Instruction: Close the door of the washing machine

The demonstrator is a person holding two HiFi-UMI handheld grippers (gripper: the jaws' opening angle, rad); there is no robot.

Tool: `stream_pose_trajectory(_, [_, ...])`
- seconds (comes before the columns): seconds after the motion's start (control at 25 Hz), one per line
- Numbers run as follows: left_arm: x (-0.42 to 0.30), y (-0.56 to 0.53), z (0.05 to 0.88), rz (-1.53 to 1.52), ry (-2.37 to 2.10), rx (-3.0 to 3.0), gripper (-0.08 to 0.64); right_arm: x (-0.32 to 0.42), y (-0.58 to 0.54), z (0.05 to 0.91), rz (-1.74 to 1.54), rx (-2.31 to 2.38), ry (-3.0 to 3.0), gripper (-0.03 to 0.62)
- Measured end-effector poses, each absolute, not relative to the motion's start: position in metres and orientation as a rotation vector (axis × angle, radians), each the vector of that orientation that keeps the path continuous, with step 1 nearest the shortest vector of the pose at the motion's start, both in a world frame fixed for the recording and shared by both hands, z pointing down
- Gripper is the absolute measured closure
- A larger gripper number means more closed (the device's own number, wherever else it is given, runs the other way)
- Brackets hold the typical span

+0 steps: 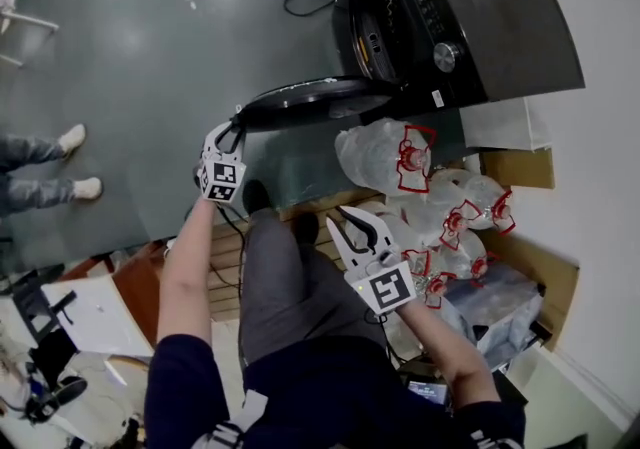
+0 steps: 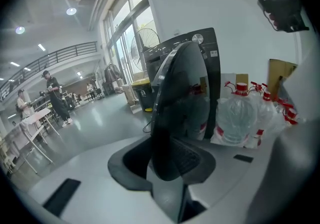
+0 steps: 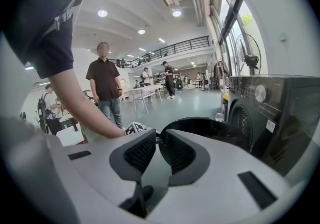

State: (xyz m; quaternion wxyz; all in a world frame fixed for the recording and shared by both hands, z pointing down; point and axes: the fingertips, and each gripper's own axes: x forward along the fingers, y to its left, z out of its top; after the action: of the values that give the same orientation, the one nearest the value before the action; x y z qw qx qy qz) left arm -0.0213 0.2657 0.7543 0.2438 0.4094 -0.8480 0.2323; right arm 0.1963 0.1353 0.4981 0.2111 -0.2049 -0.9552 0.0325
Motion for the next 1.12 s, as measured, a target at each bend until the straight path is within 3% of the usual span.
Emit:
stream_pose_trajectory(0.4, [-0.115, 0.244, 0.755, 0.692, -2.270, 1.275, 0.433, 0.116, 0.135, 0.521, 0.116, -0.457, -2.650, 0.515])
stream_pose_trajectory(0.84, [-0.193, 0.203, 0.757, 0.710, -2.151, 1.507, 0.434, -0.038, 0.136, 0.548, 0.160, -0.184, -2.649, 0.518])
stream_pose_trajectory(1.12, [-0.226, 0.185, 0.755, 0.736, -2.087, 1.562, 0.433, -0.079, 0.121, 0.552, 0.183, -0.091, -2.617, 0.523])
